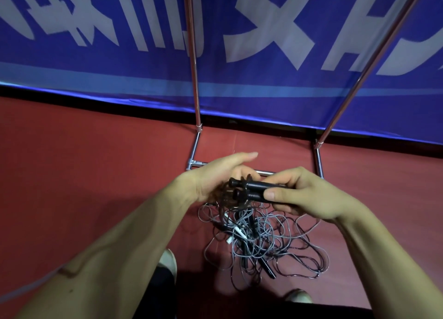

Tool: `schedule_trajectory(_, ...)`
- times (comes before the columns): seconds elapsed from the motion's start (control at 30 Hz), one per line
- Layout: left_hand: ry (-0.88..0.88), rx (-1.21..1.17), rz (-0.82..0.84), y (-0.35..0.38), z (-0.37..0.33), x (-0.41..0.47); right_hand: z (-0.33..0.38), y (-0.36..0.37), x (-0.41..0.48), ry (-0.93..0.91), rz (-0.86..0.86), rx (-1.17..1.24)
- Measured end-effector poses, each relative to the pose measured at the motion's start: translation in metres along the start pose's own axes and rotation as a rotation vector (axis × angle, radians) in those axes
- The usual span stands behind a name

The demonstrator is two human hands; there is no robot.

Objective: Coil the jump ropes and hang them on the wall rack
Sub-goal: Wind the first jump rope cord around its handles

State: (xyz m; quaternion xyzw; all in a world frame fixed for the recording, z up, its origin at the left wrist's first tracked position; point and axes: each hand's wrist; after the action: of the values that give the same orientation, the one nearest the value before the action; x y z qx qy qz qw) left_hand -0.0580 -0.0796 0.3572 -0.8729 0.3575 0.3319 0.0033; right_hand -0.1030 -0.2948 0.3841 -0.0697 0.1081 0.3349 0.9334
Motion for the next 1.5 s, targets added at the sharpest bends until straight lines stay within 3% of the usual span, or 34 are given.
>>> schedule_trajectory(0.07,0.032,-0.05,-0.034,-0.001,0.0,0.005,0.003,0.0,-0.002,0.003,0.052,0.05)
schedule_trajectory(0.13,0.073,-0.056,-0.133,-0.002,-0.003,0.005,0.004,0.0,-0.003,0.019,-0.007,0.038)
schedule_trajectory(0.23,0.098,0.259,-0.369,-0.003,-0.009,-0.001,-0.004,-0.007,-0.001,0.067,-0.357,0.057)
schedule_trajectory(0.3,0.044,0.562,-0.312,-0.001,-0.009,-0.006,-0.011,-0.015,0.003,0.058,-0.596,-0.024)
schedule_trajectory(0.37,0.045,0.774,-0.248,0.007,-0.008,-0.01,-0.025,-0.025,0.005,0.082,-0.729,-0.347)
schedule_trajectory(0.47,0.265,0.945,-0.275,0.017,-0.008,-0.009,-0.041,-0.024,0.01,0.224,-0.633,-0.709)
schedule_trajectory(0.57,0.419,0.917,-0.432,0.008,-0.01,-0.007,-0.045,-0.015,0.016,0.255,-0.397,-0.804)
schedule_trajectory(0.63,0.448,0.785,-0.563,-0.009,-0.008,-0.005,-0.039,-0.009,0.016,0.176,-0.245,-0.715)
schedule_trajectory(0.73,0.421,0.718,-0.724,-0.028,-0.001,0.0,-0.024,-0.001,0.012,0.03,-0.112,-0.313)
schedule_trajectory(0.83,0.35,0.654,-0.734,-0.037,0.011,0.01,-0.01,0.004,0.01,-0.079,-0.23,-0.02)
schedule_trajectory(0.93,0.204,0.776,-0.649,-0.034,0.021,0.016,-0.006,0.001,0.015,-0.173,-0.57,0.077)
schedule_trajectory(1.0,0.092,0.923,-0.572,-0.027,0.024,0.015,-0.013,-0.009,0.017,-0.168,-0.818,-0.115)
schedule_trajectory(1.07,0.059,1.045,-0.543,-0.02,0.023,0.013,-0.026,-0.019,0.015,-0.054,-0.911,-0.468)
schedule_trajectory(1.13,0.077,1.068,-0.515,-0.014,0.015,0.009,-0.039,-0.021,0.014,0.109,-0.838,-0.703)
schedule_trajectory(1.2,0.028,0.923,-0.405,-0.006,0.008,0.006,-0.048,-0.017,0.016,0.163,-0.744,-0.738)
schedule_trajectory(1.3,-0.132,1.012,-0.31,-0.006,0.011,0.01,-0.041,-0.012,0.018,0.018,-0.705,-0.574)
schedule_trajectory(1.37,-0.176,0.996,-0.4,-0.01,0.016,0.011,-0.031,-0.01,0.017,-0.078,-0.678,-0.489)
schedule_trajectory(1.43,0.074,0.76,-0.565,-0.008,0.01,0.008,-0.023,-0.005,0.017,-0.118,-0.594,-0.366)
schedule_trajectory(1.5,0.403,0.544,-0.579,-0.004,0.002,0.007,-0.019,-0.002,0.016,-0.118,-0.484,-0.144)
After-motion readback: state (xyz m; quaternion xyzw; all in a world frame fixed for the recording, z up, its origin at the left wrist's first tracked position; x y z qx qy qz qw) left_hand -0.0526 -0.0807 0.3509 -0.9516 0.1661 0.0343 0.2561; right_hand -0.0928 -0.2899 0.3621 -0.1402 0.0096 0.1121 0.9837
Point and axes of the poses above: each hand's wrist, its own x-axis towards the middle knuckle, its own y-axis out of the palm, z = x × y, and after that the axes turned 2 degrees about -z, right-handed
